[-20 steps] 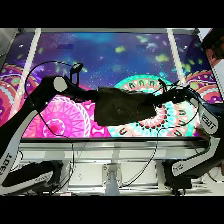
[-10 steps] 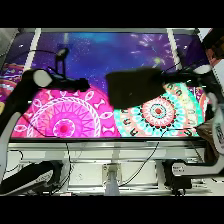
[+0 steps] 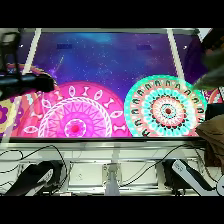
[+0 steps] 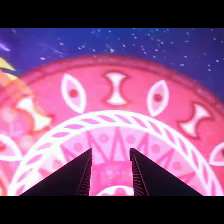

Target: Fold the clothes and pants, and hang the long-sleeved shirts on hangers.

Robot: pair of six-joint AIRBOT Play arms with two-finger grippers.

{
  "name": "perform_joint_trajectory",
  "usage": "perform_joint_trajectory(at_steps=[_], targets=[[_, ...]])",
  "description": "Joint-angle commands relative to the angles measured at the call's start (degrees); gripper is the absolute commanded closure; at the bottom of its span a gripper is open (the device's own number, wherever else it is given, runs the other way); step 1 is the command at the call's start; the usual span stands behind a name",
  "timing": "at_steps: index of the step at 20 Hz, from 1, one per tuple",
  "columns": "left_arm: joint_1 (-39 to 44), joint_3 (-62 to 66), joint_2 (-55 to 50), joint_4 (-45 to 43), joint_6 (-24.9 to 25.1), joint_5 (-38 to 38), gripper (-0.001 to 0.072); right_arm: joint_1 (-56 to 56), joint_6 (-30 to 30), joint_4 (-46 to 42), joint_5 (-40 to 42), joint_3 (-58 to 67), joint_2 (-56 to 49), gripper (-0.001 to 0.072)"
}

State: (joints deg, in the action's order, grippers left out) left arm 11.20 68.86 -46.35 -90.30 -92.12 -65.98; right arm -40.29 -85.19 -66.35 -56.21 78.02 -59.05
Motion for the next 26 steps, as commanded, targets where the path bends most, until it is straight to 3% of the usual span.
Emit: perform_joint_trajectory(at_steps=[1, 6, 8, 15, 16, 17, 18, 22, 23, 24, 25, 26], targets=[[-0.2, 0.1, 8.5, -11.2, 0.0, -2.2, 0.0437, -11.9, -7.3, -14.7, -10.7, 0.2, 2.9, 0.0678], [-0.2, 0.1, 16.1, -15.9, 0.0, -2.3, 0.0437, -25.9, -8.1, -31.4, -20.0, 0.2, 2.6, 0.0677], [-0.2, 0.1, 17.9, -16.2, 0.0, -2.2, 0.0437, -31.2, -11.6, -32.1, -20.9, 0.2, 2.4, 0.0677], [-0.2, 0.1, 19.6, -16.1, 0.0, -2.3, 0.0436, -39.8, -11.6, -35.9, -19.2, -3.4, 1.8, 0.0657], [-0.2, 0.1, 19.6, -16.1, 0.0, -2.3, 0.0436, -39.8, -11.6, -35.7, -18.9, -3.6, 1.5, 0.0507], [-0.2, 0.1, 19.5, -16.1, 0.0, -2.3, 0.0437, -39.8, -11.6, -35.3, -18.9, -3.7, 1.2, 0.0185], [-0.2, 0.1, 19.5, -16.1, 0.0, -2.3, 0.0436, -39.8, -11.7, -35.2, -18.8, -3.7, 1.0, 0.0023], [-0.2, 0.1, 19.5, -16.1, 0.0, -2.3, 0.0437, -39.8, -11.7, -33.7, -18.9, -3.6, 1.1, 0.0033], [-0.2, 0.1, 19.5, -16.1, 0.0, -2.3, 0.0436, -39.6, -11.6, -31.5, -18.1, -3.6, 1.1, 0.0067], [-0.2, 0.1, 19.5, -16.1, 0.0, -2.3, 0.0436, -38.6, -10.5, -28.3, -16.7, -3.6, 1.1, 0.0252], [-0.2, 0.1, 19.5, -16.1, 0.0, -2.3, 0.0436, -36.3, -5.2, -24.3, -15.4, -3.6, 1.1, 0.0407], [-0.2, 0.1, 19.5, -16.1, 0.0, -2.3, 0.0437, -32.7, 0.7, -21.9, -14.2, -3.6, 1.1, 0.0512]])
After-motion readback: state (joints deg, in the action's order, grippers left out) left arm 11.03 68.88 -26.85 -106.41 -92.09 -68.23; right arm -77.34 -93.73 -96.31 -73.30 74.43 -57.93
